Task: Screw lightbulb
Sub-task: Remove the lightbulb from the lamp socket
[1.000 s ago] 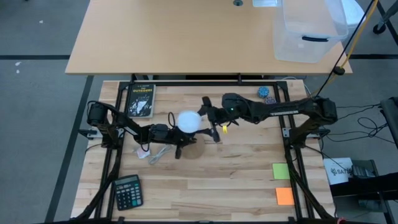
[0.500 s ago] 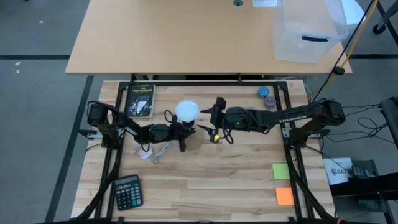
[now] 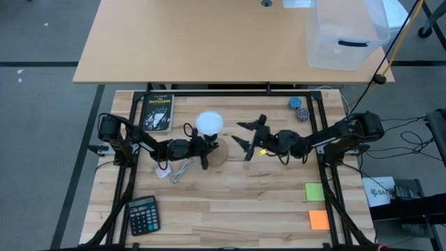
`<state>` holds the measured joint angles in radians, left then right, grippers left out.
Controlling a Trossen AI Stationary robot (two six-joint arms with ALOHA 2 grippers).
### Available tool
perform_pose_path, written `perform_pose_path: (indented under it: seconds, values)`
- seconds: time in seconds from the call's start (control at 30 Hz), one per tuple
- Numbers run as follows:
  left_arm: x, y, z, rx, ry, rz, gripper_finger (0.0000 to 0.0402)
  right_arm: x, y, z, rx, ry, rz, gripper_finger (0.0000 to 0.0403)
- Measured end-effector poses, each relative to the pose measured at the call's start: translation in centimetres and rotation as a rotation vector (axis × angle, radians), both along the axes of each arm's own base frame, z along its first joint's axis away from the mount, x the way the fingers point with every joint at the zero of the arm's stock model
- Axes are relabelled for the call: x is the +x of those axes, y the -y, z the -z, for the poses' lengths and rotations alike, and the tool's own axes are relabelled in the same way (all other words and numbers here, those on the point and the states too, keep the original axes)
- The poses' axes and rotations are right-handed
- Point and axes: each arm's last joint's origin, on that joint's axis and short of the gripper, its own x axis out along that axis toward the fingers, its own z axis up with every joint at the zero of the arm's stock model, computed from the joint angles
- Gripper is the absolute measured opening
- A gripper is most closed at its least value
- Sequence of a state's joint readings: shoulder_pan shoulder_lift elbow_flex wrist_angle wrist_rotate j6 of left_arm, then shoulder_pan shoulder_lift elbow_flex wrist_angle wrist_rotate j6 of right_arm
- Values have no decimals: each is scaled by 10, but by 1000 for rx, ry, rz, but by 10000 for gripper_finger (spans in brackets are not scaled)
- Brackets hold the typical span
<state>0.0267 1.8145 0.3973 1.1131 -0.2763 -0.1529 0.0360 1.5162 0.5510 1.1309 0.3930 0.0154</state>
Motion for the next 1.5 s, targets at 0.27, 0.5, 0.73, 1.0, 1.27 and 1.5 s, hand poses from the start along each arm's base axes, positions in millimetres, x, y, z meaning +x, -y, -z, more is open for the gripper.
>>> perform_pose_path:
  seconds: [0.27, 0.5, 0.73, 1.0, 1.27, 1.5]
  values:
    - [1, -2, -1, 0, 6, -73, 32, 35, -6, -13, -47, -34, -12, 277]
    - [1, -3, -1, 1, 5, -86, 32, 67, -7, -16, -57, -23, -8, 277]
    - [1, -3, -1, 0, 4, -94, 32, 98, -3, -22, -74, 1, 19, 277]
    - [1, -3, 0, 1, 2, -94, 32, 111, 16, -37, -79, 15, 62, 277]
    - [1, -2, 0, 4, -11, -55, 32, 114, 19, -38, -118, -9, -2, 233]
    - [1, 0, 1, 8, -20, 15, 32, 114, 19, -36, -139, -32, -59, 174]
